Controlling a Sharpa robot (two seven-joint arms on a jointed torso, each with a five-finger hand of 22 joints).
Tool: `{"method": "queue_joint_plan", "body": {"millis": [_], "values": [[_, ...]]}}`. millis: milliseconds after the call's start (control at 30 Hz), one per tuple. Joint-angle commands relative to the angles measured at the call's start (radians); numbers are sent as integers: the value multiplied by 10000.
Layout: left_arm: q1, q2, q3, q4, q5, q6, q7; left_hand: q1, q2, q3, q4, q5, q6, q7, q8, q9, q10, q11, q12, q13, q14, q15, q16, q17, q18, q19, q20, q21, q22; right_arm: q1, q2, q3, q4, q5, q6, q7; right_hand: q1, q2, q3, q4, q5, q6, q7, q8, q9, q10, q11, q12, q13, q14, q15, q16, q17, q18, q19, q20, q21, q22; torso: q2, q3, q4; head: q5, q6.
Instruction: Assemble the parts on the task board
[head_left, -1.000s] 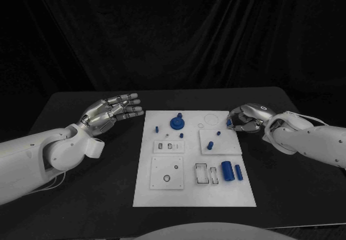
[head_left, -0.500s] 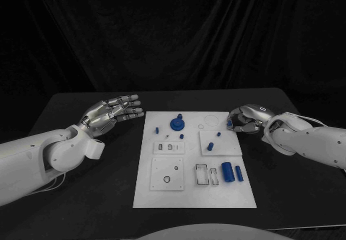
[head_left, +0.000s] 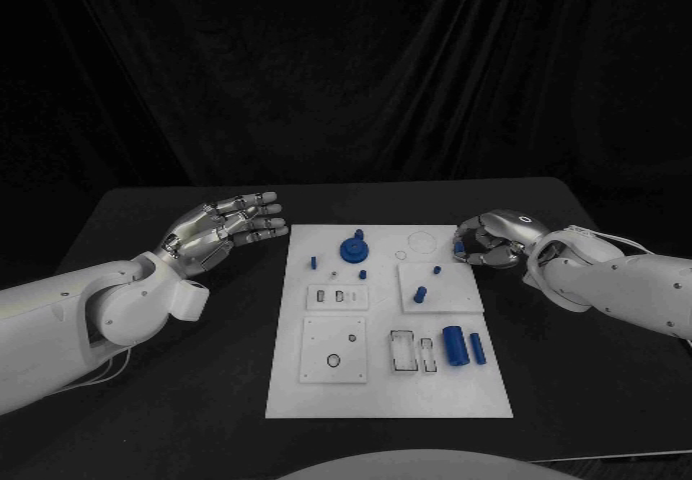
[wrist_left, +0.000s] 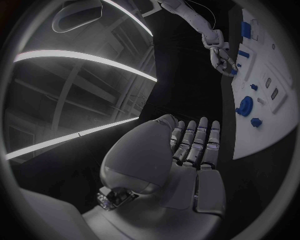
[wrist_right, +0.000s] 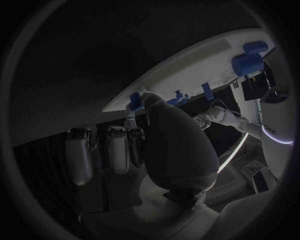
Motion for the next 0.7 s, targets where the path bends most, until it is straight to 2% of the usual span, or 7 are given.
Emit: {"method": "queue_joint_plan", "body": {"millis": [33,233,367,533,700], "values": [[-19,22,11,10,35,138,101,16,-84,49,10,37,49,400,15,11,-82,-7,61,11,-65,28,29,-5,-67,-78,-9,-49,-13,-26,-2,2,-9,38,-85,-111,108,21,55,-32,-94,71,34,109,42,1076,-8,26,2635,1056,-38,25,2635,-158,1059,-39,27,2629,6,-6,-7,-17,19],[-21,16,11,10,35,139,102,6,-90,68,10,33,41,400,14,10,-87,-9,63,11,-80,16,27,-7,-61,-96,-14,-59,-19,-23,4,4,3,43,-314,-68,124,23,59,-42,-146,79,44,145,59,1076,-1,26,2635,1056,-33,25,2635,-158,1059,-37,27,2629,1,-6,-5,-3,63],[-23,12,11,9,35,128,93,6,-90,68,10,33,41,400,14,10,-87,-9,63,11,-80,16,27,-7,-61,-96,-14,-59,-19,-9,-68,7,201,44,-514,-100,124,12,54,-44,-164,80,57,158,65,1076,5,26,2635,1056,-30,25,2635,-158,1059,-36,27,2629,5,-5,-3,8,79],[-23,17,11,3,35,104,76,6,-90,68,10,33,41,400,14,10,-87,-9,63,11,-80,16,27,-7,-61,-96,-14,-59,-19,188,-197,11,769,44,-598,-224,114,-18,38,-39,-181,63,89,171,69,1076,25,26,2635,1056,-20,25,2635,-158,1059,-31,27,2629,4,-5,-5,46,8],[-24,55,11,-14,35,107,58,2,-92,77,10,32,56,401,19,12,-88,-11,65,11,-85,13,28,-7,-59,-94,-15,-57,-19,573,-202,14,1658,-59,-400,-475,140,-5,53,-54,-188,75,131,203,80,1076,59,26,2635,1056,4,25,2635,-158,1059,-18,27,2629,-3,-16,-20,85,-49]]}}
